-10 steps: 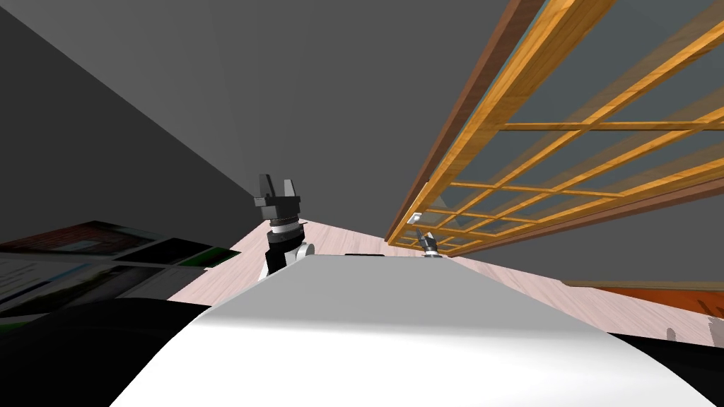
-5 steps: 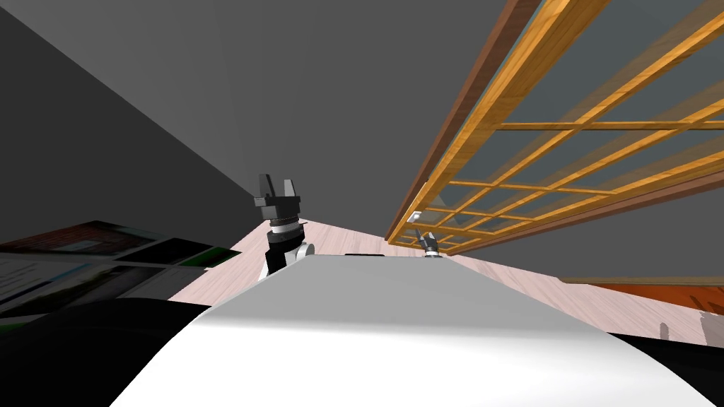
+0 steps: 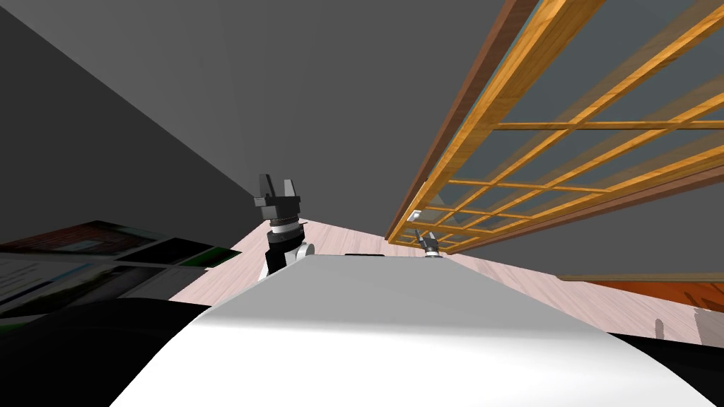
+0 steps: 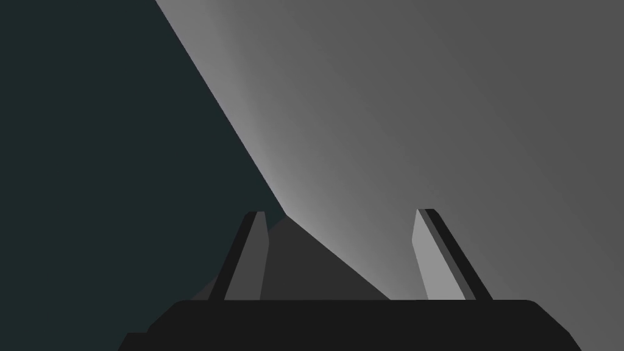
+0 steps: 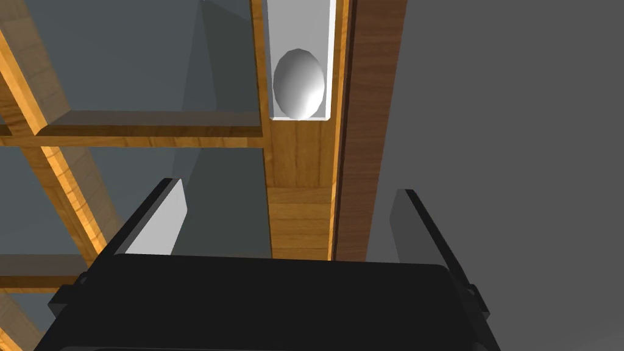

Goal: Pull the door open

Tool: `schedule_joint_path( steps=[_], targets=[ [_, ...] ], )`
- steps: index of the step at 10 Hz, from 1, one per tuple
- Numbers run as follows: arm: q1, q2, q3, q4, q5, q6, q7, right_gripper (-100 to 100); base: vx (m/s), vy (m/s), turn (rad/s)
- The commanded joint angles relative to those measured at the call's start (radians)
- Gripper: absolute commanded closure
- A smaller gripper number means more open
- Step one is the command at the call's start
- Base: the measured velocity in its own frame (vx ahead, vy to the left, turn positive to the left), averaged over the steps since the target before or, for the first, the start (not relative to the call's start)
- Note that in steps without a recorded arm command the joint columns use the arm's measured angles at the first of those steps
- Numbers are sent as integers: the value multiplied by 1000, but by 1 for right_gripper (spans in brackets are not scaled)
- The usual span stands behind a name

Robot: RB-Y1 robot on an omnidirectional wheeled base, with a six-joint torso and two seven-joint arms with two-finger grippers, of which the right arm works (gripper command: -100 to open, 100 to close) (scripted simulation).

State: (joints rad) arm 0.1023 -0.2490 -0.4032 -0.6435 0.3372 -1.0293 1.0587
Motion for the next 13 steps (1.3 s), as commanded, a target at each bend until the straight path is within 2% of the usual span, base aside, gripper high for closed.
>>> schedule_joint_path(
  steps=[1, 2, 4, 11, 12, 13],
  targets=[
    [0, 0, -3, 0, 6, 0, 30, -100, -17, 11, -7],
    [0, 0, -6, 1, 10, 0, 47, -100, -13, 7, -6],
    [-4, 3, -7, 2, 6, 5, 43, -100, 64, 0, 12],
    [-24, 12, -17, 9, -1, 21, 60, -100, 190, -44, 33],
    [-24, 12, -17, 9, -1, 21, 60, 100, -19, 7, -16],
    [-24, 12, -17, 9, -1, 21, 60, 100, -41, 12, 9]
  ],
)
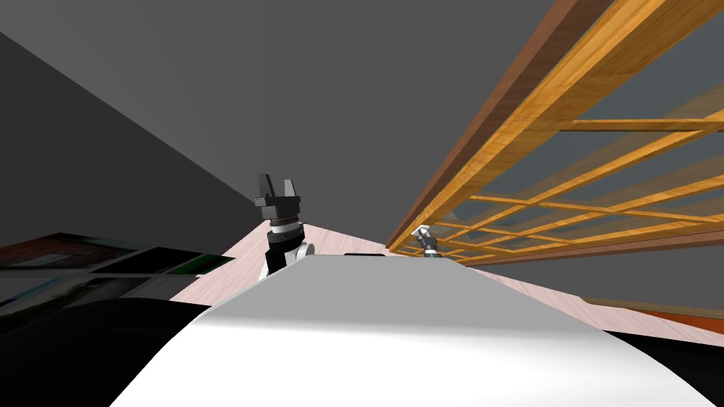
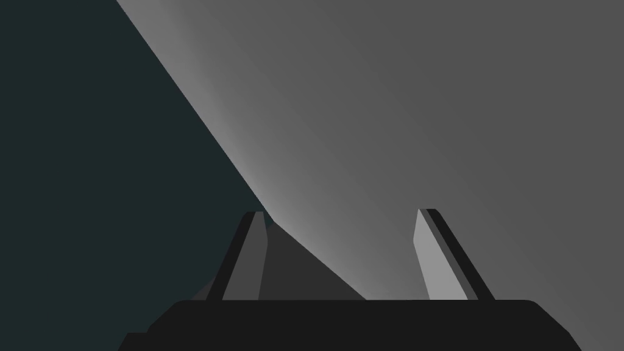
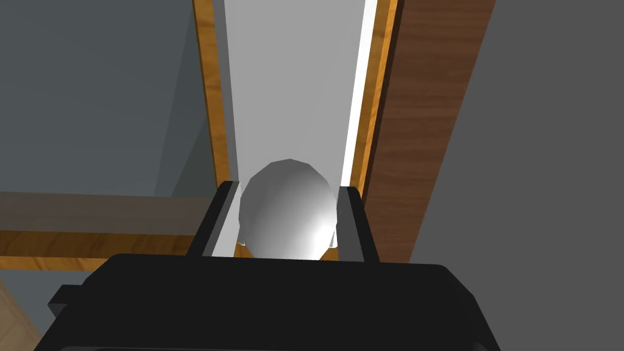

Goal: Pull the door open

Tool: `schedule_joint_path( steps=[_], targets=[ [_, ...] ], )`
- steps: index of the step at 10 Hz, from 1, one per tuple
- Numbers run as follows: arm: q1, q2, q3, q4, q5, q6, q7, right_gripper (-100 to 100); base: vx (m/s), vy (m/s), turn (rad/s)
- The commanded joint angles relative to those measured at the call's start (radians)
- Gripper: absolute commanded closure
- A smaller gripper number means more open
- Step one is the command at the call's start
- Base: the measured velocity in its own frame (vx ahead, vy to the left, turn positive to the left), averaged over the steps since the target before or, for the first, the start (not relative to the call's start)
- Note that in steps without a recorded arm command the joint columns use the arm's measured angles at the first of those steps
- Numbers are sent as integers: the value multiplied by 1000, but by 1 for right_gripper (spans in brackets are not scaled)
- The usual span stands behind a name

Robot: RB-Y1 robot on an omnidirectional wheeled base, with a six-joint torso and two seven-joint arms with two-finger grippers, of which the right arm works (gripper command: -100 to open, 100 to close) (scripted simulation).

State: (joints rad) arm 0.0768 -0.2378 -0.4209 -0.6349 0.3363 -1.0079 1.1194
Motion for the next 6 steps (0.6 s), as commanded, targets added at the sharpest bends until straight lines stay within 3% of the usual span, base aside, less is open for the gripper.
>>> schedule_joint_path(
  steps=[1, 4, 6],
  targets=[
    [1, 1, 0, 0, 0, 0, 0, 100, -29, 4, 4],
    [1, 1, 0, 0, 0, 0, 0, 100, -8, 0, -1],
    [0, 1, 8, 3, -11, 3, -54, 100, -19, -12, 28]
  ],
)
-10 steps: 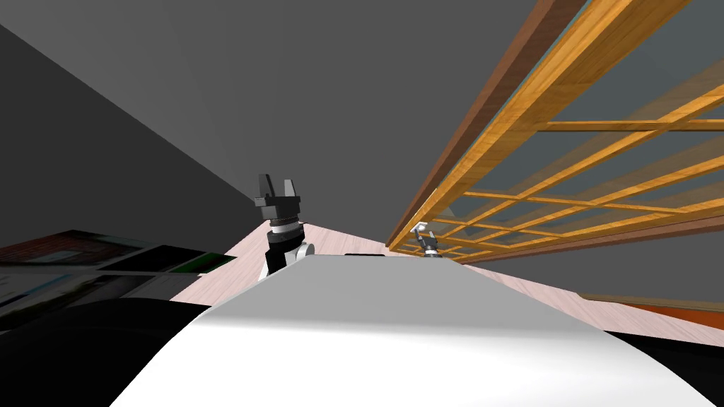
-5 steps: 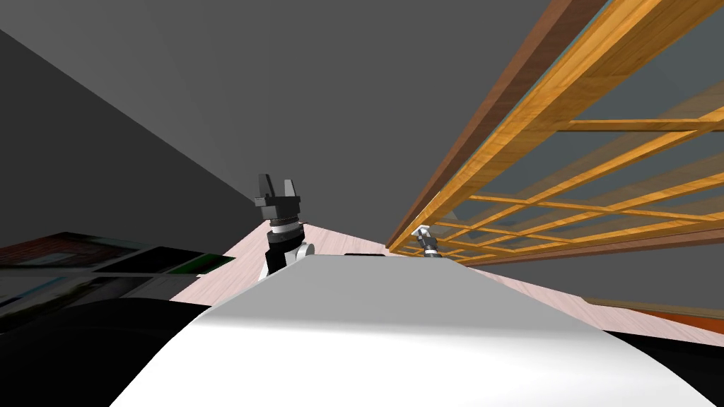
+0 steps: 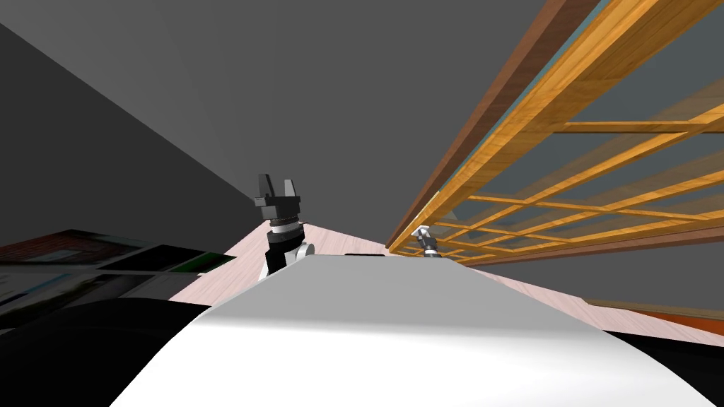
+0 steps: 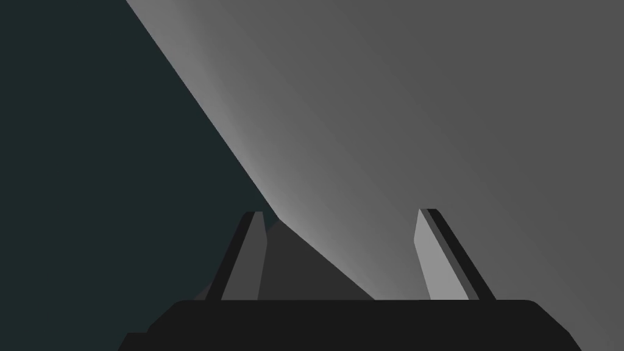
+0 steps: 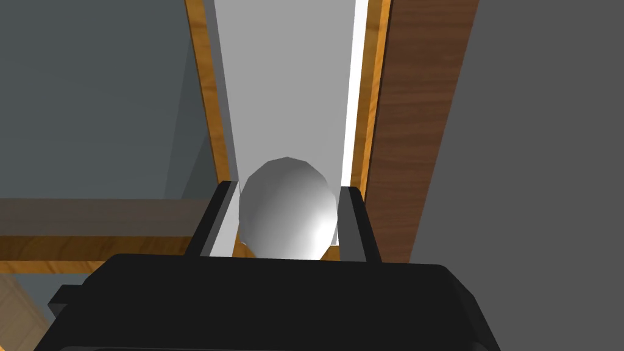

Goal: Pull the door open

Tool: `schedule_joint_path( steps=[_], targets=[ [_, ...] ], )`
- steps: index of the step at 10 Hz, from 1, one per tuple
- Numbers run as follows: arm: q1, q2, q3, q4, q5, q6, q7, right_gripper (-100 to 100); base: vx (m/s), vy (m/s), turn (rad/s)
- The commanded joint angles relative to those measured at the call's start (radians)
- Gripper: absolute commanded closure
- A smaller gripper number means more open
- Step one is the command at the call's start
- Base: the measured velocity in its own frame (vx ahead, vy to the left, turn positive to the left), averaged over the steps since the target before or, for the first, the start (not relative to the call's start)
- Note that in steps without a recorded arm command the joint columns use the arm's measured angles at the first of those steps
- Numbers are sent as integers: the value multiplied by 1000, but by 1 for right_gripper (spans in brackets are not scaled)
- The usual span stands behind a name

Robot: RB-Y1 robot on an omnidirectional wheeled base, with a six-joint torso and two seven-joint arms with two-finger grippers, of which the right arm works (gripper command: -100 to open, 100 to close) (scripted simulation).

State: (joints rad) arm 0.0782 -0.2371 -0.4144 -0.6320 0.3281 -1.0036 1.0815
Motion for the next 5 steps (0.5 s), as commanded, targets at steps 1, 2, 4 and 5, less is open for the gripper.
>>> schedule_joint_path(
  steps=[1, 2, 4, 5],
  targets=[
    [-1, 0, 4, 0, -7, 0, -31, 100, -17, -10, 22],
    [-2, -1, 8, 0, -13, 0, -62, 100, -21, -12, 29],
    [-4, -2, 16, 1, -28, 2, -118, 100, -27, -16, 37],
    [-4, -2, 16, 1, -28, 2, -124, 100, -21, -13, 14]
  ],
)
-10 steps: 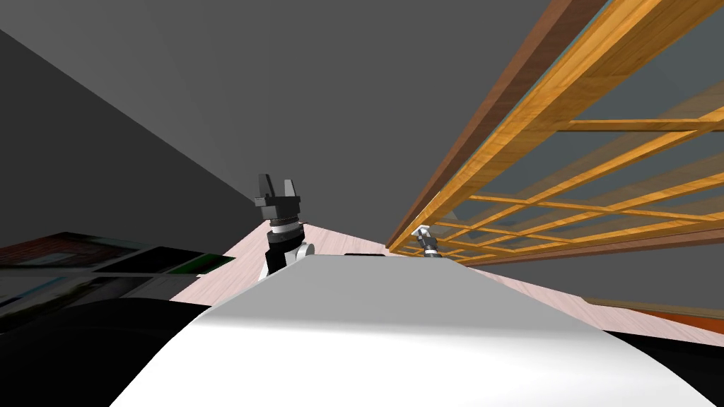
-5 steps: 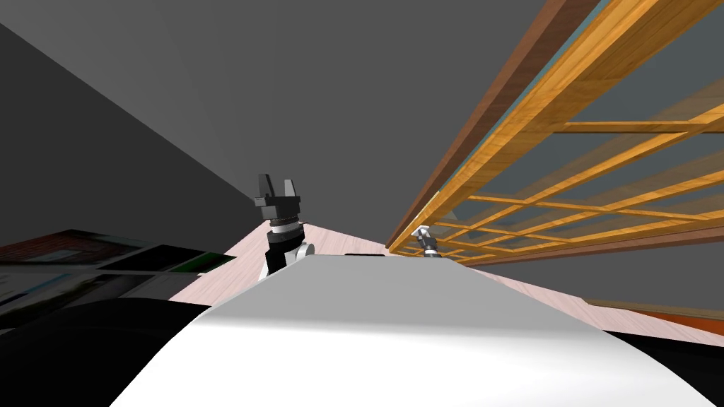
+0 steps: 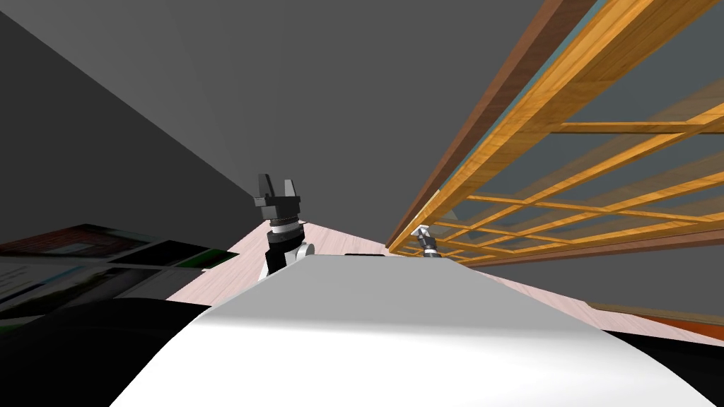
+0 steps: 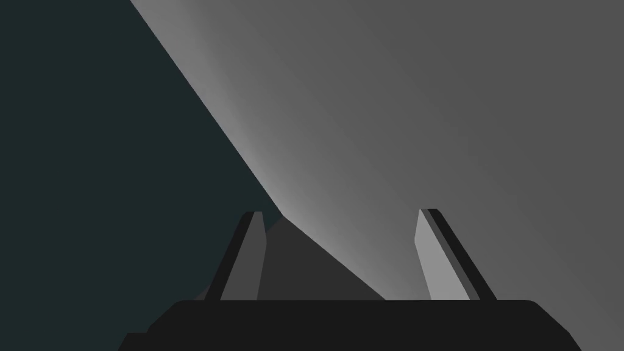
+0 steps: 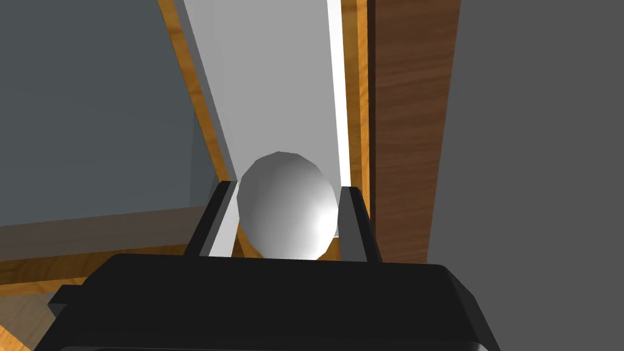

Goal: Pull the door open

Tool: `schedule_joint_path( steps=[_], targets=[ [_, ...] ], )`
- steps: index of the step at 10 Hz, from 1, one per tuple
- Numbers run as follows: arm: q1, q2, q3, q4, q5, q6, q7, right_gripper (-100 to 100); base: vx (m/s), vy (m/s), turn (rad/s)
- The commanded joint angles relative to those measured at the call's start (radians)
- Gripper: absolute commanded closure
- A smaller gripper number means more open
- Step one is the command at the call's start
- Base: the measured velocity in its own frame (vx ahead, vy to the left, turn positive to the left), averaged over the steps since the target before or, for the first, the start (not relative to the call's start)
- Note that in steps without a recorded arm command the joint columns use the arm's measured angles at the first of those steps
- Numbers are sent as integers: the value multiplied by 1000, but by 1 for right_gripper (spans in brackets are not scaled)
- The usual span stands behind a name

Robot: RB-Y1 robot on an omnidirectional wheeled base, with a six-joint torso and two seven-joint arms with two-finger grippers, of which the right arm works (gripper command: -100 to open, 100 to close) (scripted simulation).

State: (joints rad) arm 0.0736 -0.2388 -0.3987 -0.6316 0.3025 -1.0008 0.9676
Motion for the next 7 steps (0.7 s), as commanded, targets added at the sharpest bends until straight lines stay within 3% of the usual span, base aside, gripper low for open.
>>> schedule_joint_path(
  steps=[1, 7],
  targets=[
    [-1, 0, 4, 0, -9, 0, -41, 100, -17, -10, 19],
    [-6, -3, 27, 2, -48, 5, -190, 100, -26, -13, 30]
  ],
)
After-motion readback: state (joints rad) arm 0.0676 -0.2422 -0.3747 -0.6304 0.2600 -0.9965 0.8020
